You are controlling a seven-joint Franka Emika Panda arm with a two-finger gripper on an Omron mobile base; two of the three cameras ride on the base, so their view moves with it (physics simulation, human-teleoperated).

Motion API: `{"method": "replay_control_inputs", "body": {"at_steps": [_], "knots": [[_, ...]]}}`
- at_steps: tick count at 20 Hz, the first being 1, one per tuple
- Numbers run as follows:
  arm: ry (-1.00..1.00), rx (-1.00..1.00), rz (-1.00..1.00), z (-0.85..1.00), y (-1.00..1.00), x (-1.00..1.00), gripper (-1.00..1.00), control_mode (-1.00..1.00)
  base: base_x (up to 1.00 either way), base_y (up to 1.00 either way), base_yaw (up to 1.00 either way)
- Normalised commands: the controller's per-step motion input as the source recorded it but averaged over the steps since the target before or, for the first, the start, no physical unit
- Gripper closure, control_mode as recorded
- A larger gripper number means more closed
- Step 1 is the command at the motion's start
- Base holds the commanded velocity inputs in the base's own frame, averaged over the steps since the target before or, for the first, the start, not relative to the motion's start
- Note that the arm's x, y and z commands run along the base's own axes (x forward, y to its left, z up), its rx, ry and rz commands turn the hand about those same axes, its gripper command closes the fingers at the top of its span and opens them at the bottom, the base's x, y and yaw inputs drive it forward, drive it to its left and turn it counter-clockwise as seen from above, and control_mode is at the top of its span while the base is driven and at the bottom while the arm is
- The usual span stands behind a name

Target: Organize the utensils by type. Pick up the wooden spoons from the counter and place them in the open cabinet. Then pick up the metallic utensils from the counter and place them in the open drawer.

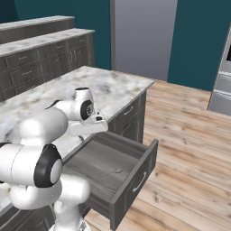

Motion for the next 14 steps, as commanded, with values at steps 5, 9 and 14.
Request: {"method": "replay_control_inputs", "body": {"at_steps": [5,9,14], "knots": [[0.0,0.02,0.6,0.1,0.25,0.4,-1.0,-1.0,0.0,0.0,0.0],[-0.01,0.1,0.53,0.0,0.32,0.36,-1.0,-1.0,0.0,0.0,0.0],[-0.17,0.14,0.42,-0.01,0.41,0.25,-1.0,-1.0,0.0,0.0,0.0]]}}
